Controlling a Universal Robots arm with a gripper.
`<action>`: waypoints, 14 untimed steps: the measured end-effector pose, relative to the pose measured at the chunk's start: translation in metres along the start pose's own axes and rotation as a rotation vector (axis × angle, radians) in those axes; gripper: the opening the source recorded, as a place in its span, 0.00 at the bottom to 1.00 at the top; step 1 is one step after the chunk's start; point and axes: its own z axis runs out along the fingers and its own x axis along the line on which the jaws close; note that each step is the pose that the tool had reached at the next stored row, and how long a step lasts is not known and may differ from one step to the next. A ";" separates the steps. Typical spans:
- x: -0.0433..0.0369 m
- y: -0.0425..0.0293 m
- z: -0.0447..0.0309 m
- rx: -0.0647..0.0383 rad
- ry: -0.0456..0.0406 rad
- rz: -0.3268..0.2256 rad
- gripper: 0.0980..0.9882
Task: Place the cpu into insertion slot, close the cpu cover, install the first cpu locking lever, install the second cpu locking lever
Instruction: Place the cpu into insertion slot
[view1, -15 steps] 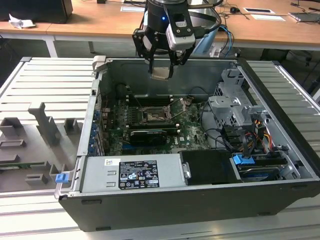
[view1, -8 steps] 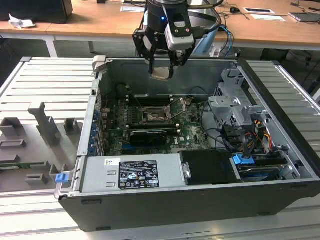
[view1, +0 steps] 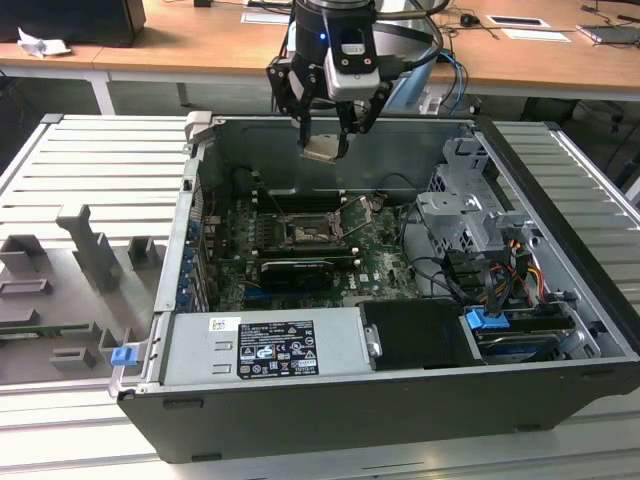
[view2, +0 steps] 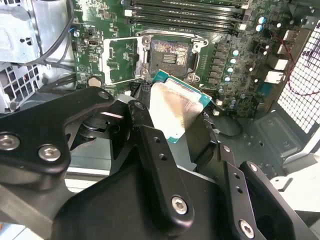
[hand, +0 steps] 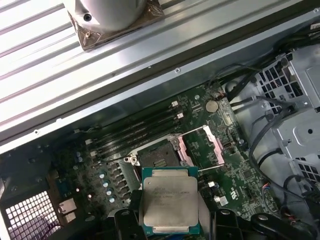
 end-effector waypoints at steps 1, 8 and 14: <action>0.0000 0.0000 0.0000 0.000 -0.0008 0.010 0.48; 0.0000 0.0000 0.0004 -0.001 -0.0068 0.082 0.48; 0.0000 -0.0002 0.0021 -0.002 -0.0181 0.219 0.48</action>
